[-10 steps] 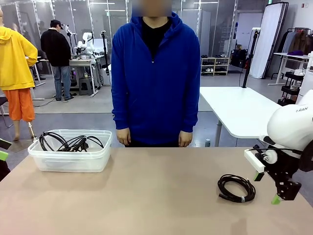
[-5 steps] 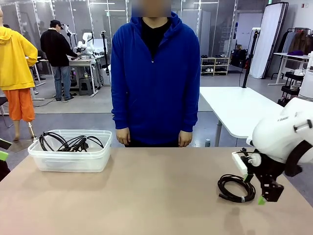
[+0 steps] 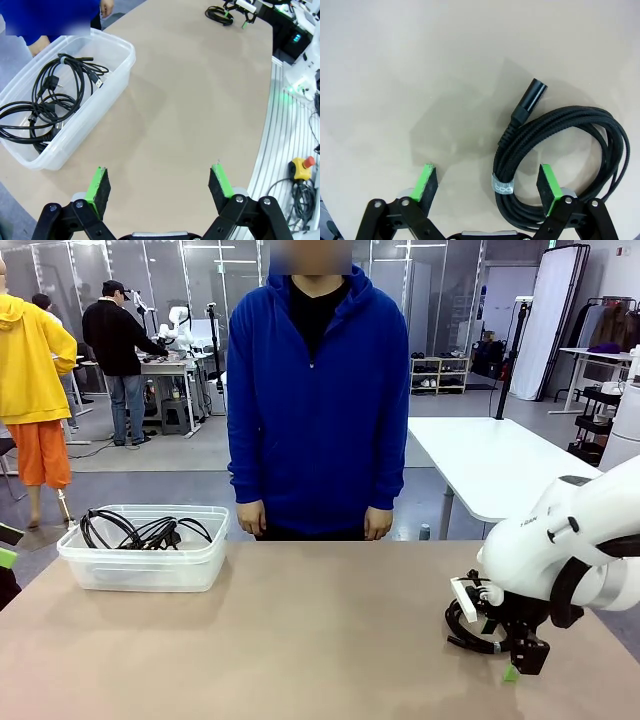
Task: Organize and store the cables.
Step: Place the USB Extension Cable into the Organizing box.
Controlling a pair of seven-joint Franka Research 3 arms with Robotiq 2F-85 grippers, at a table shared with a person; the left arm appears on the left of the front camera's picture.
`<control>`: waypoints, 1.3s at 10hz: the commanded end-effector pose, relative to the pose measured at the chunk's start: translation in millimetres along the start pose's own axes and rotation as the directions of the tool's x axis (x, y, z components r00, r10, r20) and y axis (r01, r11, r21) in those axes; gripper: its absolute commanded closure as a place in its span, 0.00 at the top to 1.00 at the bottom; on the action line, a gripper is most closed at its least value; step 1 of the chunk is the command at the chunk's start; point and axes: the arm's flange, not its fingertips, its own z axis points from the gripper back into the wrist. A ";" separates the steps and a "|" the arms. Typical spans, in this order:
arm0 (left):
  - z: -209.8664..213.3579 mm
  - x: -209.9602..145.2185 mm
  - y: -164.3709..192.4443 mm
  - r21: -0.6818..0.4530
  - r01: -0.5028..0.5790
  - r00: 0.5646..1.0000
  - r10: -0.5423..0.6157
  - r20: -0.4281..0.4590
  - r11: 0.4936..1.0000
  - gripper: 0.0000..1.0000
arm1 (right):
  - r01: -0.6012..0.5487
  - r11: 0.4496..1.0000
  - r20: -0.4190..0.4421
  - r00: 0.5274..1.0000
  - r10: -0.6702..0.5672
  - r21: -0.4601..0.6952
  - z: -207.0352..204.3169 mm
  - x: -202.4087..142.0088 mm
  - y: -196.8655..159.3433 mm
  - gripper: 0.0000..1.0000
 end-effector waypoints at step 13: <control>-0.6 -1.2 -1.9 -0.001 0.008 1.000 -0.008 0.028 1.000 1.00 | 0.038 0.999 -0.017 0.999 -0.038 0.007 43.6 22.2 44.3 0.00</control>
